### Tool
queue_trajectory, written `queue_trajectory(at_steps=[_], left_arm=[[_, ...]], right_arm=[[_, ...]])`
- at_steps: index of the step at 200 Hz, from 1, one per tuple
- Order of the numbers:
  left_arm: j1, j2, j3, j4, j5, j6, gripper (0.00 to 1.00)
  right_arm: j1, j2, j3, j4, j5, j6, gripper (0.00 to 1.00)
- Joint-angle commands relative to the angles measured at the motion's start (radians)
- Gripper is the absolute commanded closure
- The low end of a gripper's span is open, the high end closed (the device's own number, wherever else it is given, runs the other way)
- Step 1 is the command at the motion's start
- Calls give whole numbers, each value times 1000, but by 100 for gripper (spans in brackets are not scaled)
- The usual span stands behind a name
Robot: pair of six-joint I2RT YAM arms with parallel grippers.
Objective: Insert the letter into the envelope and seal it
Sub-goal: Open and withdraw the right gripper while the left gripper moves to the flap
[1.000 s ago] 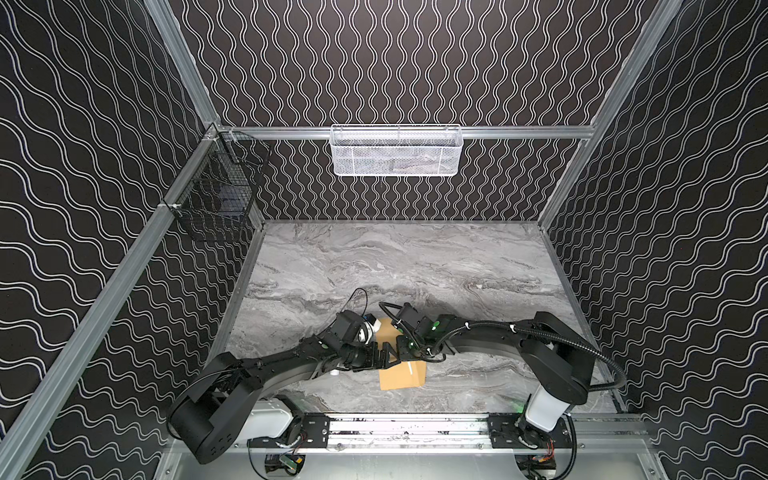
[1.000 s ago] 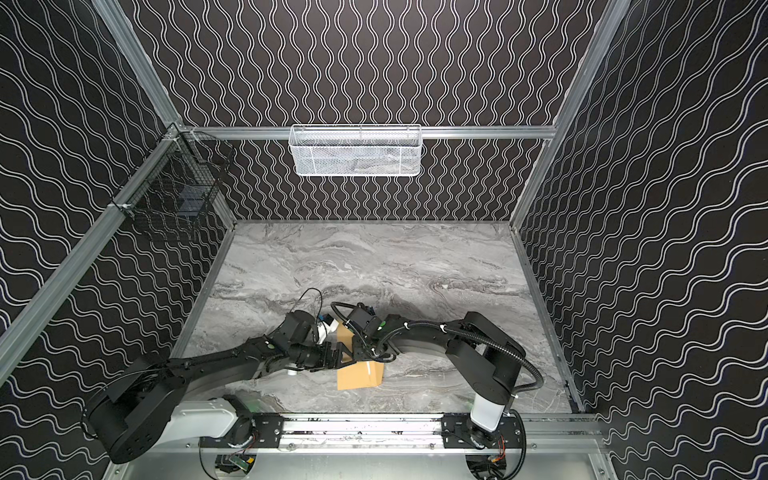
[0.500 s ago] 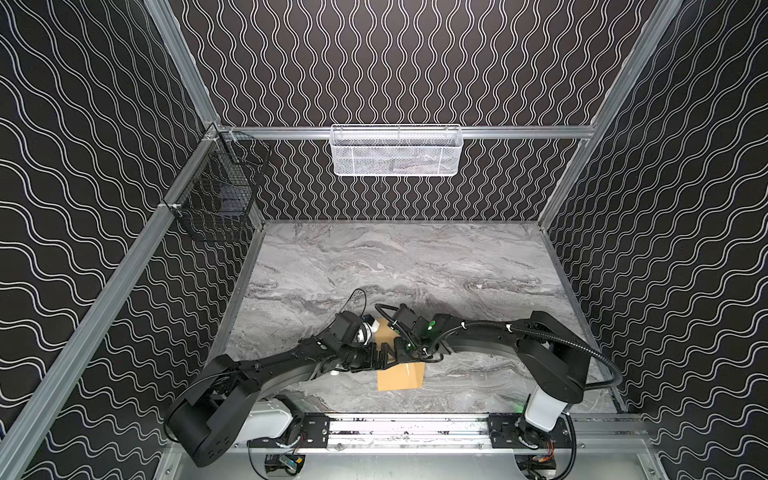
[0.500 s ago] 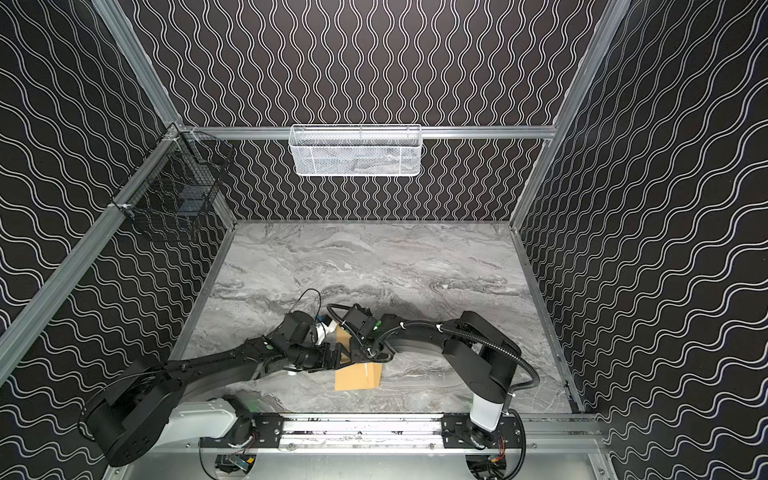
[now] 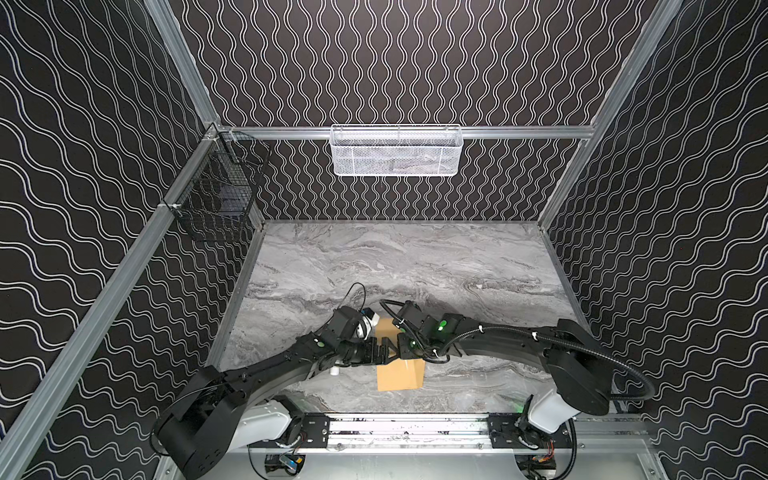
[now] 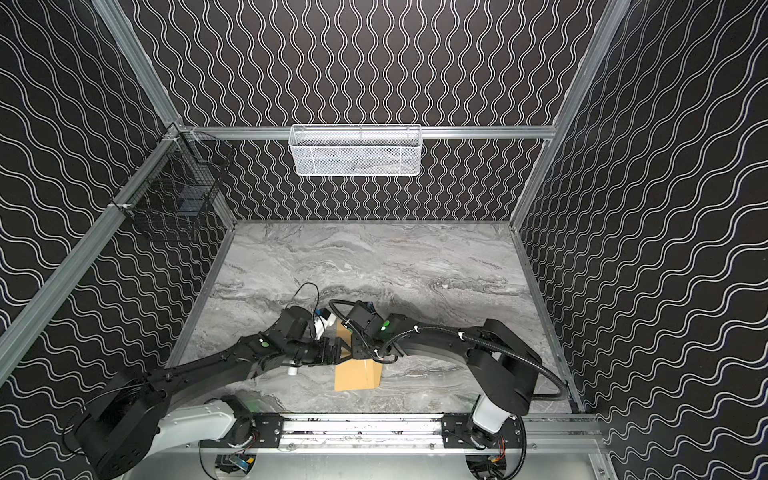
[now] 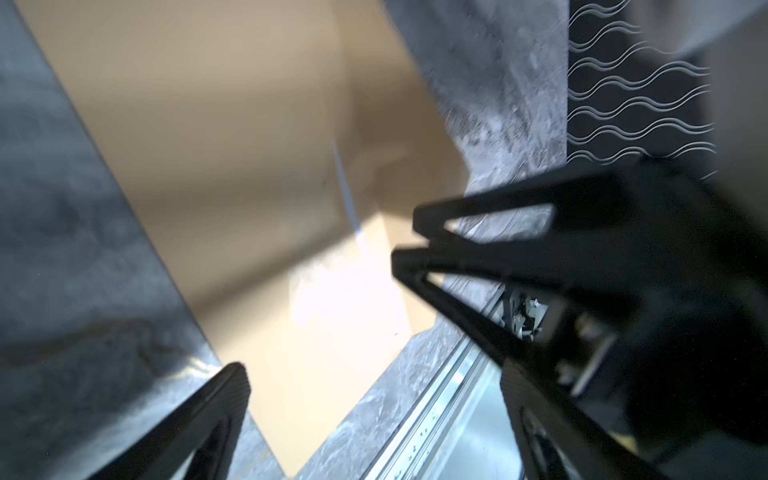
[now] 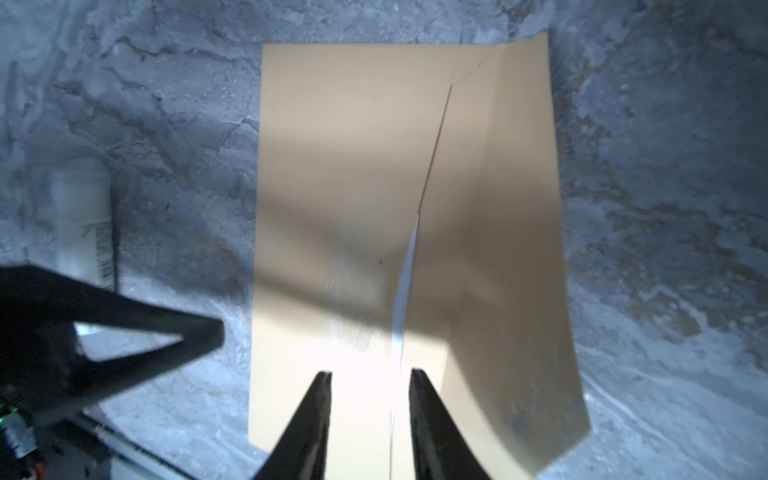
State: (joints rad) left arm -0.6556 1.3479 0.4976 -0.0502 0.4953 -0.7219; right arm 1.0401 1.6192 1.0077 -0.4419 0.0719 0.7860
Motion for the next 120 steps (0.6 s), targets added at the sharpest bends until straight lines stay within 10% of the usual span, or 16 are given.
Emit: queue_trajectory(at_steps=[1, 120], left_arm=[[33, 8, 53, -45, -54, 74, 1], [49, 427, 347, 11, -48, 128, 6]], right_arm=[[6, -70, -45, -53, 78, 40, 65], [124, -19, -135, -116, 201, 153, 55]])
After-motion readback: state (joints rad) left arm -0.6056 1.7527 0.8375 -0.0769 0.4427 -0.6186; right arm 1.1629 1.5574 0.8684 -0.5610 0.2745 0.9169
